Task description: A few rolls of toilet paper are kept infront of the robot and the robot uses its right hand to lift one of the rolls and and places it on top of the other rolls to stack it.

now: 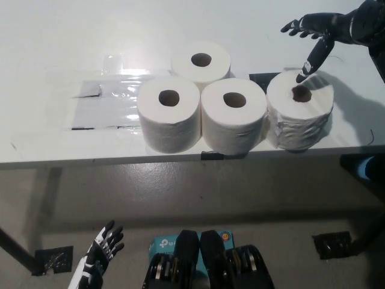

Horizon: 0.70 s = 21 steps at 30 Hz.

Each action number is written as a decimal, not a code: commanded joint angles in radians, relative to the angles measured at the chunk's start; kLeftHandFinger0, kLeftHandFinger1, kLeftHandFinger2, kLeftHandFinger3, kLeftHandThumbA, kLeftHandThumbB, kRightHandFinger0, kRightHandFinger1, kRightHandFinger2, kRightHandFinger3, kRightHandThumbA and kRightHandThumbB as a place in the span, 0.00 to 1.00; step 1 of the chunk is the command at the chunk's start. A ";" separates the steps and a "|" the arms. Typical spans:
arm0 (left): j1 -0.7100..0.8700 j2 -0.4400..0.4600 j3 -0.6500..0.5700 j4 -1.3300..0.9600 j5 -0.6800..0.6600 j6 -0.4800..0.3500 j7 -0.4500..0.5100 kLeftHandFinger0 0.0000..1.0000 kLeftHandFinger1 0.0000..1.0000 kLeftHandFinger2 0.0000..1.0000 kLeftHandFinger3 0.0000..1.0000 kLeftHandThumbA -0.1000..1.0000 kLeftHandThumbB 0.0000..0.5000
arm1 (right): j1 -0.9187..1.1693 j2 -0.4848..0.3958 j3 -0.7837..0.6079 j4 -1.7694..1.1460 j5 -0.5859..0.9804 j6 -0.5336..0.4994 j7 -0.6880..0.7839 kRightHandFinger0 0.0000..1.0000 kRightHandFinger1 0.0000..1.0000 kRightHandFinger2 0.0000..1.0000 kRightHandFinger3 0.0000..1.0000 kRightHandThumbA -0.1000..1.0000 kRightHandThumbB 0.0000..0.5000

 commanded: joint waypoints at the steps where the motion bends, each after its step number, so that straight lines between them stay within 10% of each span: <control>1: 0.005 0.004 0.000 -0.032 -0.002 -0.005 0.007 1.00 1.00 1.00 1.00 1.00 0.54 | -0.055 -0.024 -0.018 -0.003 0.013 -0.027 0.007 1.00 1.00 1.00 1.00 1.00 0.55; 21: 0.009 0.005 0.004 -0.040 -0.006 -0.002 0.008 1.00 1.00 1.00 1.00 1.00 0.52 | -0.076 -0.010 0.013 0.062 -0.013 -0.033 0.014 1.00 1.00 1.00 1.00 1.00 0.57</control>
